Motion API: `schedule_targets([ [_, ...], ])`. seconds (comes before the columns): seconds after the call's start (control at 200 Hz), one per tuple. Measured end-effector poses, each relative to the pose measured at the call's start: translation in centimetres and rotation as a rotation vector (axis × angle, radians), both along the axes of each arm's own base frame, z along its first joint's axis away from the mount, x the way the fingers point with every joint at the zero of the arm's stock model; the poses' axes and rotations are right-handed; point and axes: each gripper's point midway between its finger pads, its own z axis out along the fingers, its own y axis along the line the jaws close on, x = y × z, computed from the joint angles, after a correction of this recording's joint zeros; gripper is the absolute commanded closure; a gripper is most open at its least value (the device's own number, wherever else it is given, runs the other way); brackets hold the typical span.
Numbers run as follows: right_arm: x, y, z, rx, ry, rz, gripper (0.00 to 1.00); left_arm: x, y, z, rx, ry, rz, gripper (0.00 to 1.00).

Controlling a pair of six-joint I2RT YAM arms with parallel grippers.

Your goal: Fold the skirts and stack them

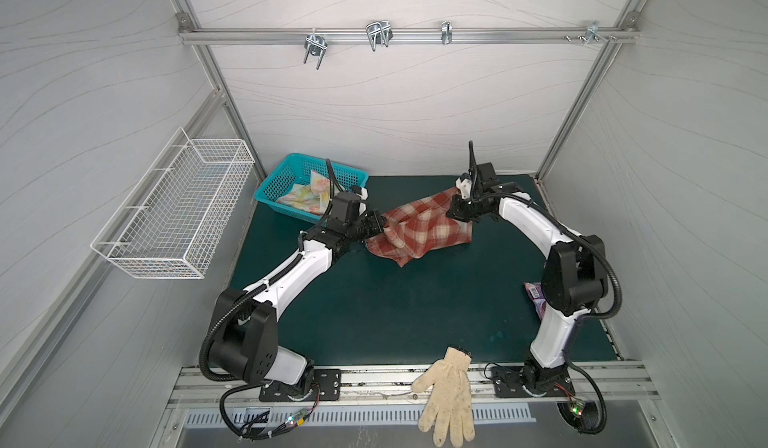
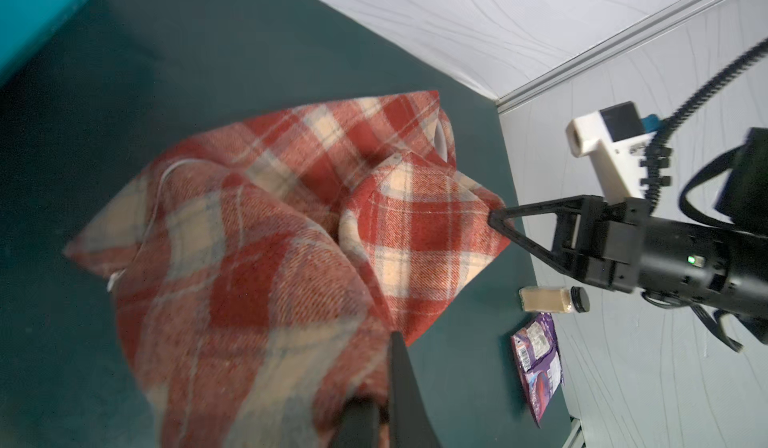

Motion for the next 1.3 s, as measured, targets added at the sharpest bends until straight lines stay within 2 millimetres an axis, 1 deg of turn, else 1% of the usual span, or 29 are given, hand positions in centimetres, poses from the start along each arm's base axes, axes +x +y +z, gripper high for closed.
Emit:
schedule_targets([
  [0.02,0.4,-0.1,1.1,0.004,-0.024,-0.001,1.0,0.5,-0.1,0.6,0.0,-0.007,0.001,1.0],
  [0.11,2.1,-0.7,5.8,0.021,-0.119,-0.019,1.0,3.3,-0.6,4.3,-0.013,-0.069,0.002,1.0],
  [0.17,2.9,-1.4,9.1,0.028,-0.172,-0.038,1.0,5.4,-0.8,7.1,-0.025,-0.113,0.005,1.0],
  [0.24,3.9,-2.3,12.9,0.037,-0.247,-0.056,1.0,7.5,-0.9,9.9,-0.036,-0.155,0.01,1.0],
  [0.285,4.5,-2.9,15.2,0.039,-0.292,-0.067,1.0,8.8,-0.8,11.7,-0.042,-0.183,0.017,1.0],
  [0.335,4.7,-3.5,17.1,0.04,-0.333,-0.08,1.0,10.0,-0.7,13.4,-0.05,-0.21,0.023,1.0],
  [0.385,4.6,-4.1,18.3,0.033,-0.358,-0.089,1.0,10.8,-0.5,14.8,-0.056,-0.233,0.031,1.0],
  [0.45,4.1,-4.9,19.1,0.015,-0.372,-0.101,1.0,11.2,-0.3,16.0,-0.062,-0.249,0.035,1.0],
  [0.5,3.3,-5.3,18.7,0.001,-0.363,-0.104,1.0,11.0,-0.1,16.2,-0.064,-0.25,0.037,1.0],
  [0.545,2.1,-5.7,17.9,-0.012,-0.341,-0.108,1.0,10.6,0.0,16.2,-0.071,-0.249,0.036,1.0],
  [0.585,0.8,-6.1,16.8,-0.021,-0.314,-0.109,1.0,10.0,0.3,15.5,-0.076,-0.239,0.038,1.0],
  [0.615,-0.3,-6.4,15.9,-0.028,-0.294,-0.11,1.0,9.2,0.5,14.5,-0.078,-0.221,0.038,1.0],
  [0.67,-2.4,-6.8,14.2,-0.035,-0.262,-0.111,1.0,7.6,0.9,12.1,-0.075,-0.176,0.037,1.0],
  [0.75,-5.5,-7.4,11.8,-0.03,-0.224,-0.116,1.0,4.6,1.7,7.7,-0.076,-0.095,0.049,1.0],
  [0.82,-8.4,-7.5,9.6,-0.008,-0.192,-0.115,1.0,1.8,2.5,3.5,-0.076,-0.023,0.064,1.0],
  [0.835,-9.0,-7.5,9.0,-0.005,-0.184,-0.114,1.0,1.1,2.8,2.3,-0.074,0.0,0.068,1.0],
  [0.846,-9.5,-7.5,8.6,-0.001,-0.178,-0.115,1.0,0.7,2.8,1.8,-0.074,0.008,0.069,1.0],
  [0.891,-11.2,-7.4,7.2,0.01,-0.158,-0.114,0.93,-1.4,3.5,-1.1,-0.069,0.06,0.08,1.0],
  [0.951,-13.6,-7.0,5.3,0.024,-0.13,-0.099,0.85,-4.2,4.4,-4.6,-0.059,0.122,0.098,0.96],
  [1.006,-15.8,-6.3,3.6,0.037,-0.11,-0.073,0.65,-6.5,5.3,-7.0,-0.045,0.162,0.115,0.88],
  [1.031,-16.7,-6.0,3.0,0.046,-0.101,-0.065,0.58,-7.5,5.7,-8.1,-0.041,0.178,0.125,0.85],
  [1.111,-19.5,-5.4,1.2,0.063,-0.08,-0.037,0.4,-10.2,6.8,-10.2,-0.03,0.205,0.15,0.75],
  [1.176,-21.2,-5.2,0.6,0.078,-0.076,-0.027,0.27,-11.9,7.7,-11.4,-0.026,0.209,0.172,0.67],
  [1.226,-21.9,-5.3,0.7,0.096,-0.083,-0.034,0.17,-13.1,8.3,-12.0,-0.022,0.205,0.188,0.6],
  [1.276,-22.1,-5.4,1.2,0.106,-0.102,-0.041,0.09,-14.0,8.8,-12.5,-0.021,0.2,0.205,0.54],
  [1.291,-22.1,-5.4,1.4,0.111,-0.106,-0.045,0.03,-14.3,9.0,-12.6,-0.016,0.194,0.208,0.53],
  [1.301,-22.1,-5.4,1.5,0.112,-0.111,-0.045,0.01,-14.4,9.1,-12.7,-0.021,0.197,0.217,0.53],
])
